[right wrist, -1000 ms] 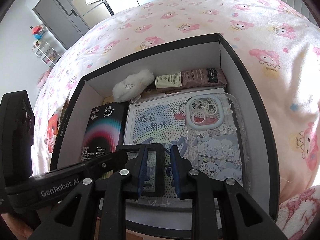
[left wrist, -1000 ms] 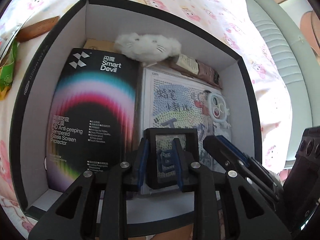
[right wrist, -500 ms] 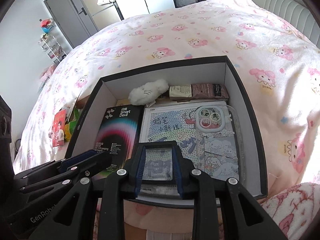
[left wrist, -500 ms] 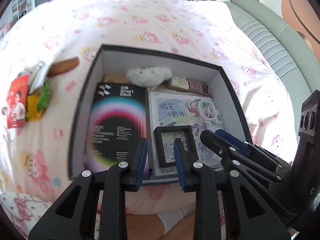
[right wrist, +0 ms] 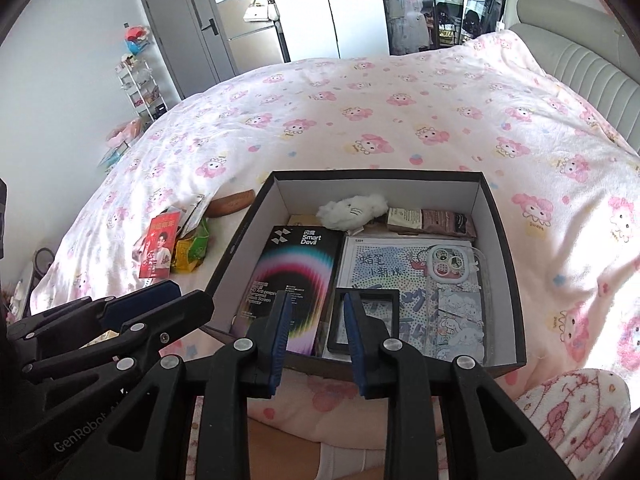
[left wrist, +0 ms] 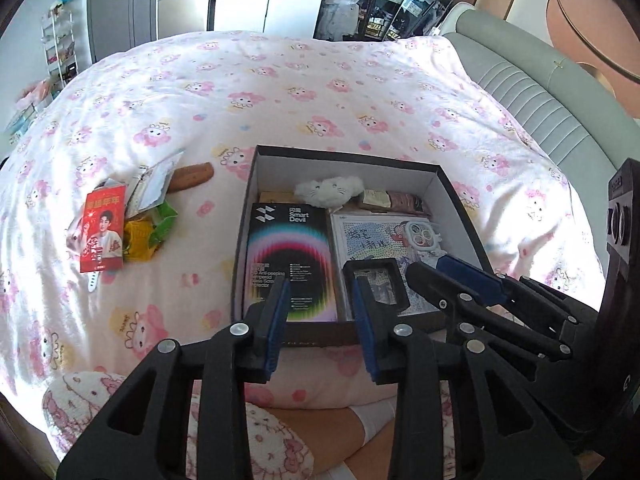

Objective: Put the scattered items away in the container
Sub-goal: 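Open the left tool to release the frame inside the box, then move the left tool back over the pile of items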

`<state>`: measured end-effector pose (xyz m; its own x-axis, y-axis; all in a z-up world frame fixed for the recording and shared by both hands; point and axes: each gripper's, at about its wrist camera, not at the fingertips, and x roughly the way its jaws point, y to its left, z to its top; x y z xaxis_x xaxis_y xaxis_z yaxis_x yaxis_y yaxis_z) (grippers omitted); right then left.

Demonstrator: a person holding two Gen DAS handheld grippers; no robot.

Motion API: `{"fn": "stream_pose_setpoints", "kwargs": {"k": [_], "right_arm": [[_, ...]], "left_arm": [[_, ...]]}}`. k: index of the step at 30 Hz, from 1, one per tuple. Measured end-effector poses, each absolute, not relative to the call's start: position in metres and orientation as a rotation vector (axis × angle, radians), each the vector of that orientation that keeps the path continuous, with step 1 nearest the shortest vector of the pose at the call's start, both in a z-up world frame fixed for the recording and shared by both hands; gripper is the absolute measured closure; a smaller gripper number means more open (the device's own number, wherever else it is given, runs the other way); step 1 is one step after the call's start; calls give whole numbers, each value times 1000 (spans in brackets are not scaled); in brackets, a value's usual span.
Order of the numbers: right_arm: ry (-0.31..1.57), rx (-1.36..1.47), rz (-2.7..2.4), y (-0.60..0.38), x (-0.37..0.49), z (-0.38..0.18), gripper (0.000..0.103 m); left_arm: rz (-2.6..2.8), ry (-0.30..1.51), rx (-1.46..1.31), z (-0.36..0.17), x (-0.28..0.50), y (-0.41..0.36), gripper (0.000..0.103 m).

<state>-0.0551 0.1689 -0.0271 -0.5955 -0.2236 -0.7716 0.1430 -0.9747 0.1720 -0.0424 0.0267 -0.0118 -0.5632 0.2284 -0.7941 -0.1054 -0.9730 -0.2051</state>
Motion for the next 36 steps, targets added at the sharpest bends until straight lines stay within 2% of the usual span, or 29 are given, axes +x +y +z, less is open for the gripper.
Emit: {"fn": "stream_pose_setpoints", "kwargs": {"k": [2, 4, 14, 21, 36], "right_arm": [[-127, 1291, -2624, 163, -53, -27, 78], [-131, 1292, -2608, 156, -49, -29, 78], [-68, 1196, -2571, 116, -22, -12, 76], [-60, 1162, -2574, 101, -19, -4, 69], [-19, 1148, -2537, 66, -18, -4, 68]], "left_arm": [[2621, -214, -1356, -12, -36, 17, 58], [2630, -233, -1358, -13, -28, 6, 56], [2726, -297, -1299, -4, 1, -35, 55], [2754, -348, -1266, 1, 12, -54, 52], [2806, -444, -1272, -6, 21, -90, 51]]}}
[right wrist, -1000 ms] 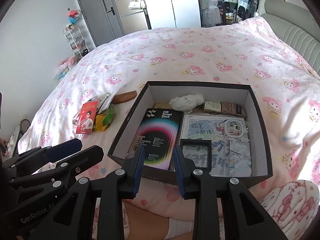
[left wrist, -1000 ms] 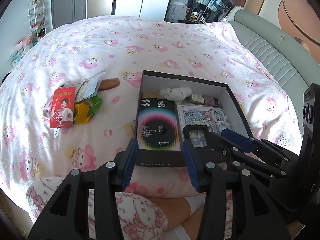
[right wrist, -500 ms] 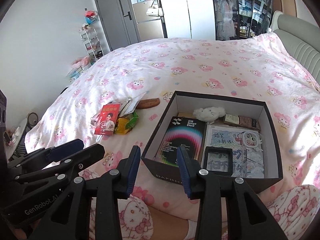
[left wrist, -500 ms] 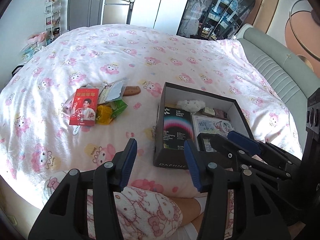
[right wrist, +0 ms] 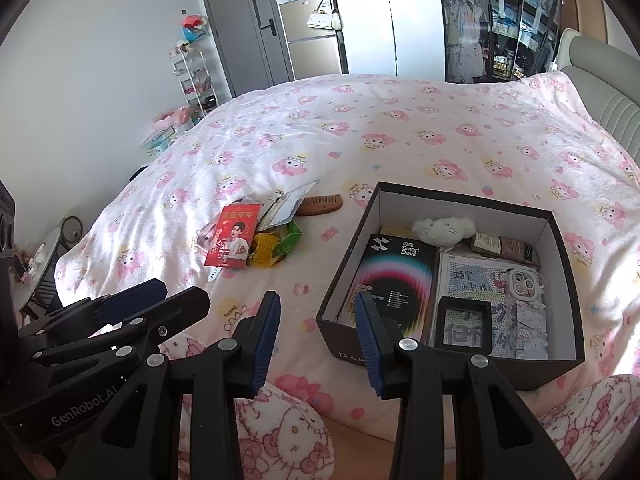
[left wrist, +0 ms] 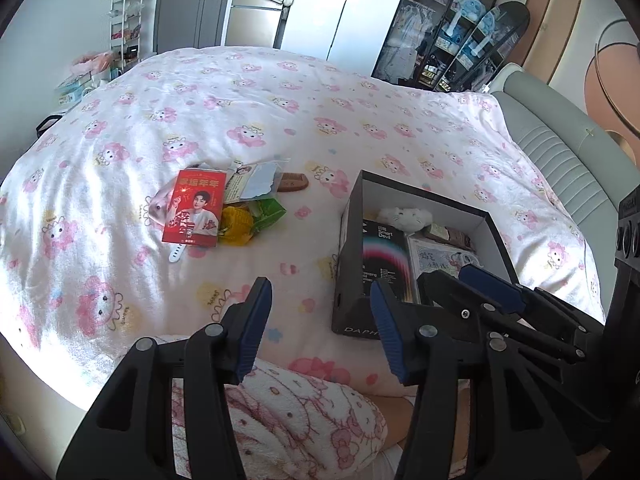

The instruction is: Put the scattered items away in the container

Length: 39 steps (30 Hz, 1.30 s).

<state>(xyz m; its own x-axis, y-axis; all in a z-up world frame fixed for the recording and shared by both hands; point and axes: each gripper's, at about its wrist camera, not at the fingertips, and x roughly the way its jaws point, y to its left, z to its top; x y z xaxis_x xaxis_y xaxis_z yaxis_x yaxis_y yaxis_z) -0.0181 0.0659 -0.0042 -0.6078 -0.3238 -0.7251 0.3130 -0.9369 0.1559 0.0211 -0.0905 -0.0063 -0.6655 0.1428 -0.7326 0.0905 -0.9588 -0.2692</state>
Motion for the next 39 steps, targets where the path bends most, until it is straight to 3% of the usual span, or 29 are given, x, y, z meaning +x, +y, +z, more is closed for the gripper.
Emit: {"fn": "stream_pose_setpoints", "kwargs": {"k": [7, 13, 20, 27, 39], "right_arm": [[-12, 1158, -2383, 26, -39, -17, 68], [2, 1233, -2296, -14, -76, -39, 69], [-3, 1359, -2210, -55, -125, -78, 69], [9, 1517, -2129, -93, -175, -128, 69], [-14, 1641, -2061, -118, -213, -187, 69]], "left_arm": [[2859, -642, -1335, -22, 27, -136, 50], [2853, -973, -1432, -61, 18, -192, 50], [2846, -1204, -1517, -101, -31, -252, 50], [2691, -1555, -1584, -152, -84, -293, 50], [2588, -1685, -1737, -211, -121, -313, 51]]}}
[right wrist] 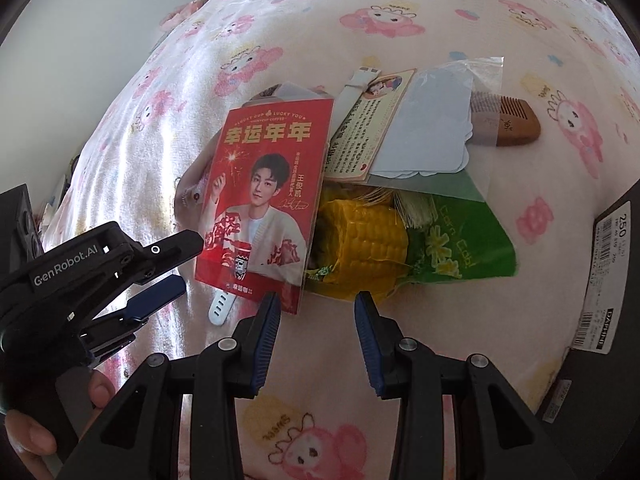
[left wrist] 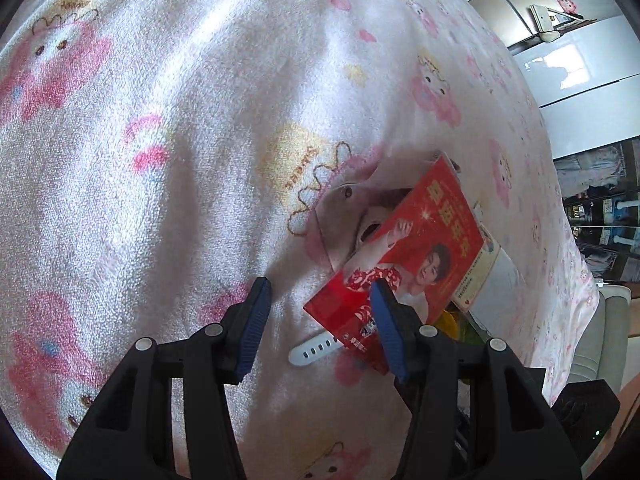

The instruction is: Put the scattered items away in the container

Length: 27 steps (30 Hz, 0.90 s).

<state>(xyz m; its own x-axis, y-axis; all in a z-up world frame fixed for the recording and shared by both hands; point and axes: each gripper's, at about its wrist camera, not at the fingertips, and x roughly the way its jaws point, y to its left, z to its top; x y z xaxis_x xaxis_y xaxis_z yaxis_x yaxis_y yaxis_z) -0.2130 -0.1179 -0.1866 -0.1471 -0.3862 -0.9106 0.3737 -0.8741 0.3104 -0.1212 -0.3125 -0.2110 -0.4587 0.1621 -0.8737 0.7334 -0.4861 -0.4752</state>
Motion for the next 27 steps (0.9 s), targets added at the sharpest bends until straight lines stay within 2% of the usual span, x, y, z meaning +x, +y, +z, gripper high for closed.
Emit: {"fn": "stream_pose_setpoints", "kwargs": {"k": [5, 6, 8, 11, 19, 27], "right_arm": [[-47, 1673, -2024, -123, -219, -203, 69], [-66, 1671, -2021, -122, -219, -204, 69], [-88, 1652, -2017, -121, -218, -202, 69], [-127, 1614, -1993, -119, -214, -195, 74], [-98, 1573, -2091, -107, -213, -174, 74], [-148, 1664, -1997, -106, -228, -200, 74]], "left_arm": [[-2001, 1304, 1363, -216, -125, -310, 53], [-2017, 1297, 1365, -215, -126, -307, 56], [-2050, 1288, 1385, -212, -129, -301, 67], [-2096, 1312, 1414, -209, -132, -292, 73], [-2090, 1250, 1326, -196, -124, -295, 73], [-2051, 1200, 1306, -205, -131, -313, 73]]}}
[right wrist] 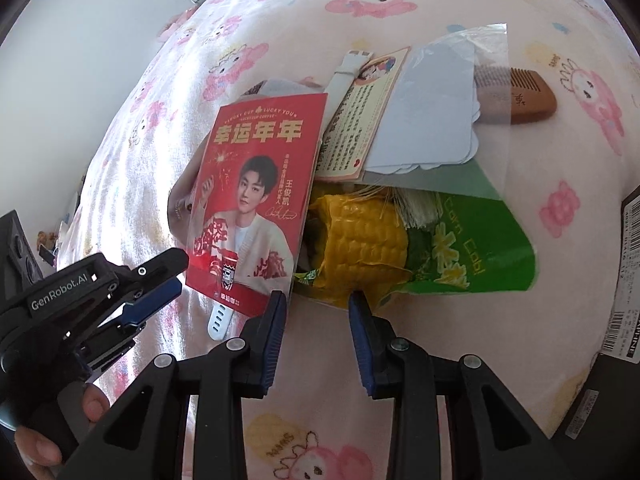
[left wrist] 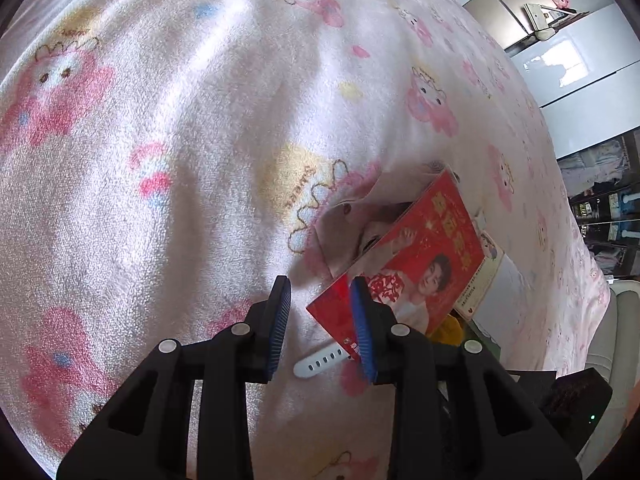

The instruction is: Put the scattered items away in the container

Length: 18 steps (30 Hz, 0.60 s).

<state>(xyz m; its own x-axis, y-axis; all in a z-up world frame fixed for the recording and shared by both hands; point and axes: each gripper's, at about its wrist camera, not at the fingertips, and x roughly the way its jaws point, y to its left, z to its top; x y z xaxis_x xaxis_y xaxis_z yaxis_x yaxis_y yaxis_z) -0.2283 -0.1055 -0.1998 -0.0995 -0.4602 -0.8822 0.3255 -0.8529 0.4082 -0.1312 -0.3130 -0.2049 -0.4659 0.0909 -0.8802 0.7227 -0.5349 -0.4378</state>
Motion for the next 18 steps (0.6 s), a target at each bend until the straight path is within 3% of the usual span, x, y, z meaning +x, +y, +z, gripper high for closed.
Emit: {"fn": "stream_pose_setpoints", "kwargs": {"k": [5, 10, 18], "right_arm": [[-160, 1655, -1976, -110, -230, -201, 74], [-170, 1605, -1968, -107, -225, -188, 74], [-196, 1609, -2072, -84, -237, -177, 74]], "left_arm": [[-2088, 1157, 1325, -204, -143, -310, 73], [-2144, 1227, 1429, -205, -150, -288, 73], [-2111, 1165, 1359, -200, -142, -299, 73]]}}
